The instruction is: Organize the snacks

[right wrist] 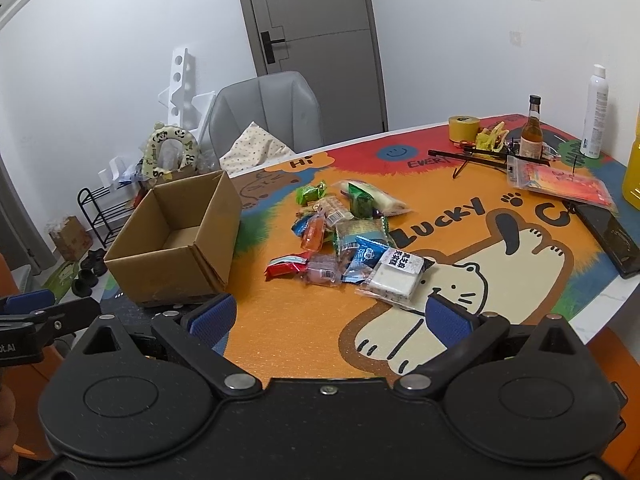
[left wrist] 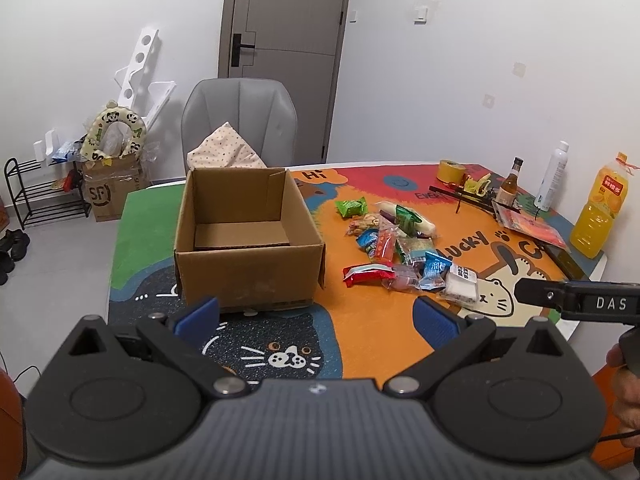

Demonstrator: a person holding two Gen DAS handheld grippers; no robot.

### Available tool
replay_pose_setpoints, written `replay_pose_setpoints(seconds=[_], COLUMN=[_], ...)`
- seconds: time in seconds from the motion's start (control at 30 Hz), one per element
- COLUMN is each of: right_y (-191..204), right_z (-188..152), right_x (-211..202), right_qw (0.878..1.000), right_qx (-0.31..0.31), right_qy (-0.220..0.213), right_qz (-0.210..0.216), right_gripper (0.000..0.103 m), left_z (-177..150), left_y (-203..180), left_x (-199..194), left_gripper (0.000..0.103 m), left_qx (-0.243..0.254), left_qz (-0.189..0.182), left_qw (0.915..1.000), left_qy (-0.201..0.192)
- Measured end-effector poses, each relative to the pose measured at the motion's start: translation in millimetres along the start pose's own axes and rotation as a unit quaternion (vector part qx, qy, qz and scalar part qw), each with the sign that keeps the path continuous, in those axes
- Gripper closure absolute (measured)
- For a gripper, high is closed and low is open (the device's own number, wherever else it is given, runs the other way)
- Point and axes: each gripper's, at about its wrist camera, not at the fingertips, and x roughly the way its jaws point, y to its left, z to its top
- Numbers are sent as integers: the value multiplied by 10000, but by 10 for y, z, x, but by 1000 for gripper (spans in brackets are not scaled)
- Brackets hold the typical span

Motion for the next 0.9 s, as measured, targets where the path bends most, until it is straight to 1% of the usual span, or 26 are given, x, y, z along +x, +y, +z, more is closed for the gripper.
replay_pose_setpoints(seconds=[0.47, 0.9], right_y=[8, -14], right_z=[-10, 10], right_x=[0, 23], right_qw=[10000, 10000], right_qx=[-15, -10], right_qy=[-8, -30], right_qz=[20, 17], right_gripper=[0, 0], left_z=[6, 18], left_y=[54, 48], left_x=[-32, 15], left_gripper=[0, 0], left_qx=[-41, -55], left_qz=[36, -86], left_qw=[10000, 9999], left_qy=[-33, -12])
